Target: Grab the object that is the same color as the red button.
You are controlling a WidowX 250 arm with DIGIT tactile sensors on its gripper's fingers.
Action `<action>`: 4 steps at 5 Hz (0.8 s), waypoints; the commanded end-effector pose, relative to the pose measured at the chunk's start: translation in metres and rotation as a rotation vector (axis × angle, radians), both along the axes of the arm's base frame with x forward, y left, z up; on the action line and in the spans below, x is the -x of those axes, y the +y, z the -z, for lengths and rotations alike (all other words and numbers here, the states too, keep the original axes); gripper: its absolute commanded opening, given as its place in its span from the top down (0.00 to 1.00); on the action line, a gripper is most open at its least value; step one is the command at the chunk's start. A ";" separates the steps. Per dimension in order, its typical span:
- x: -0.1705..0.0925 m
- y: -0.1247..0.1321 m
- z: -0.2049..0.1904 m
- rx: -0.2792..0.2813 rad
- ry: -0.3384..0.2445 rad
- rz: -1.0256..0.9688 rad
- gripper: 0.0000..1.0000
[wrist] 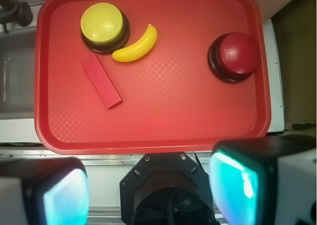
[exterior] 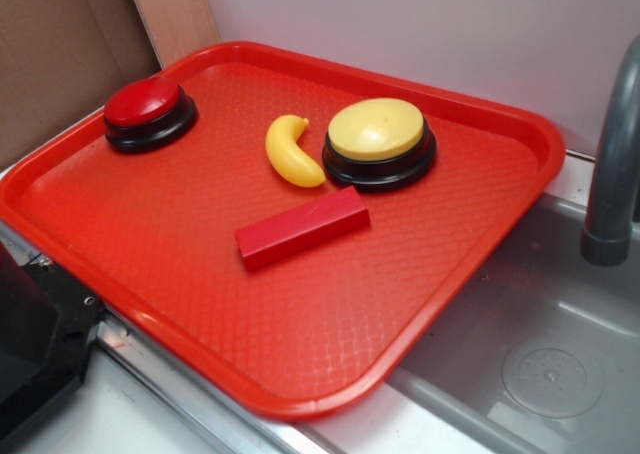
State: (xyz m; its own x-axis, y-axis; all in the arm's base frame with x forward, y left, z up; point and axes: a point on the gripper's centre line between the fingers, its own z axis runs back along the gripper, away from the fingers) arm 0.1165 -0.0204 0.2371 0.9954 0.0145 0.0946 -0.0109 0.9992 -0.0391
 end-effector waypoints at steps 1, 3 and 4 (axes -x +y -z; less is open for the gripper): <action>0.000 0.000 0.000 0.000 0.000 0.000 0.00; -0.041 -0.023 0.054 -0.058 -0.013 0.195 0.00; -0.056 -0.037 0.081 0.006 0.022 0.298 0.00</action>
